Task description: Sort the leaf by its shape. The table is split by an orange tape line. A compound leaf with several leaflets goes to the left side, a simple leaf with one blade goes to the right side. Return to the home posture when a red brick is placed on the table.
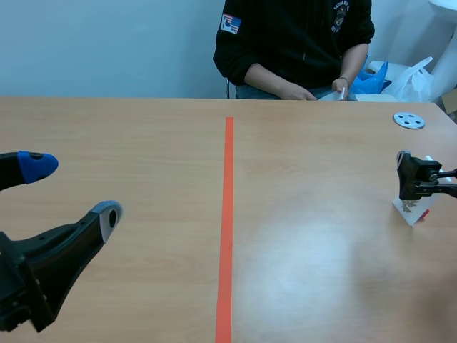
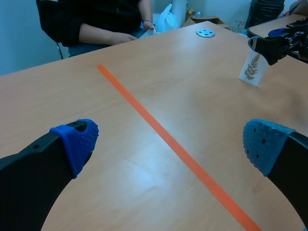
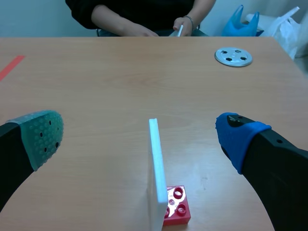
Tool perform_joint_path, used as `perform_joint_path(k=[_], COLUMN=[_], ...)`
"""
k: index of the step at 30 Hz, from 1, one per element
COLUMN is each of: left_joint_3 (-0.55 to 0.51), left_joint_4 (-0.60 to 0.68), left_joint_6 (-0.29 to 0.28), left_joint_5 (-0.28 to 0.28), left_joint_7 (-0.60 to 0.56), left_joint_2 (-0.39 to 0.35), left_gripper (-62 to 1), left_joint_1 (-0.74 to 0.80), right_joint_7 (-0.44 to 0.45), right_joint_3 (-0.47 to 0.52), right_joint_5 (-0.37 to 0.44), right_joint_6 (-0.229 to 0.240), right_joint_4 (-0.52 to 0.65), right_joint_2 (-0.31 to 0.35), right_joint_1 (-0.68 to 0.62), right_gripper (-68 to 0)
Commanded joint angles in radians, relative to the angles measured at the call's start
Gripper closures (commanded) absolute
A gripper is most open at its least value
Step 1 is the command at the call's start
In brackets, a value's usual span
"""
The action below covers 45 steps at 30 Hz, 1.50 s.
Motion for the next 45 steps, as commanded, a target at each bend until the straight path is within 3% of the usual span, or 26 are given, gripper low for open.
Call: perform_joint_path(k=[1, 10, 24, 37, 45], left_joint_3=[0.001, 0.001, 0.001, 0.001, 0.001], left_joint_4=[0.016, 0.016, 0.016, 0.016, 0.016], left_joint_6=[-0.001, -0.001, -0.001, -0.001, -0.001], left_joint_5=[-0.006, -0.006, -0.006, -0.006, -0.005], left_joint_7=[-0.018, -0.017, -0.018, -0.017, -0.017], left_joint_2=[0.002, 0.002, 0.002, 0.002, 0.002], left_gripper=[-62.3, -62.3, -62.3, -62.3, -62.3], left_joint_1=[0.0, 0.0, 0.0, 0.0, 0.0], right_joint_7=[0.011, -0.062, -0.139, -0.176, -0.21], right_joint_3=[0.006, 0.009, 0.015, 0.016, 0.02], right_joint_5=[0.015, 0.026, 0.029, 0.021, -0.002], right_joint_6=[0.003, 0.004, 0.003, 0.003, 0.003], right_joint_4=[0.079, 0.39, 0.821, 1.027, 1.115], right_joint_2=[0.046, 0.144, 0.149, 0.146, 0.144], right_joint_1=[-0.024, -0.264, -0.639, -0.841, -0.86], right_gripper=[-67.9, -67.9, -67.9, -67.9, -67.9])
